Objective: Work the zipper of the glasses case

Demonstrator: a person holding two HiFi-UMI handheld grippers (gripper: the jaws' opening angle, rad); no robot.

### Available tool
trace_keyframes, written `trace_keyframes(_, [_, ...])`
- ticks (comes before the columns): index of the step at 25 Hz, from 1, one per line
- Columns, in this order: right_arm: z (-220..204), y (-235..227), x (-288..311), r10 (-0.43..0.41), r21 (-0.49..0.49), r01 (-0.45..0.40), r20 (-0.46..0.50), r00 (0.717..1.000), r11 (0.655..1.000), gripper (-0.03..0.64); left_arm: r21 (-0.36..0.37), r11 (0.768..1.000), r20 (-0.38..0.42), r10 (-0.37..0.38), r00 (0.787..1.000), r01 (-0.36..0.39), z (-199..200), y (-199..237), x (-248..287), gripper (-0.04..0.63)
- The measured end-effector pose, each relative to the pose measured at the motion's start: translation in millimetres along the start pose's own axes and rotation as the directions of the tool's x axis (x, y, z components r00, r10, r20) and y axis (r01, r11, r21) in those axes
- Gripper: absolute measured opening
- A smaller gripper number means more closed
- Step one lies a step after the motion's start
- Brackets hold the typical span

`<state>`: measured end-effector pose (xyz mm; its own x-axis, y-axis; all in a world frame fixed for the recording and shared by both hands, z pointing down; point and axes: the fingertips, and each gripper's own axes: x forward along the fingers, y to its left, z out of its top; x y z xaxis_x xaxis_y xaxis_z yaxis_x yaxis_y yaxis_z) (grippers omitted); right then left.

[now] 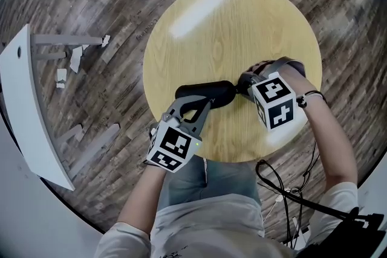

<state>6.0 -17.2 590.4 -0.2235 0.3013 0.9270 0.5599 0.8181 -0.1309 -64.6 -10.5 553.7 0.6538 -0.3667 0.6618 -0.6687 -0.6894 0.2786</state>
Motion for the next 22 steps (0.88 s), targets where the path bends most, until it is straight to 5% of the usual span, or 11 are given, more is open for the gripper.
trace_keyframes(4, [8,16,5,-0.037,0.15,0.031,0.036,0.999,0.988,0.0,0.003,1.0,0.007,-0.002,1.0,0.002,6,1,-1,0.003])
trace_keyframes(7, [25,20,14,-0.107,0.341,0.065,0.106,0.989,0.938,0.0,0.023,1.0,0.01,0.019,1.0,-0.019,1,2,-1,0.003])
trace_keyframes(11, [40,20,22,-0.302,0.644,0.128,0.168,0.938,0.754,0.0,0.039,0.999,0.021,0.007,1.0,-0.008,4,1,-3,0.003])
trace_keyframes(14, [38,16,23,-0.41,0.727,0.189,0.137,0.902,0.66,0.0,0.026,1.0,0.012,-0.014,1.0,0.014,7,2,-3,0.003])
trace_keyframes(18, [25,19,11,-0.45,0.709,0.251,0.105,0.887,0.659,0.0,0.004,0.999,0.028,-0.04,0.999,0.04,19,0,-11,0.003])
trace_keyframes(22, [-18,5,-13,-0.489,0.645,0.344,0.053,0.871,0.682,0.0,0.073,0.989,-0.074,-0.122,0.99,0.128,20,-17,11,0.003])
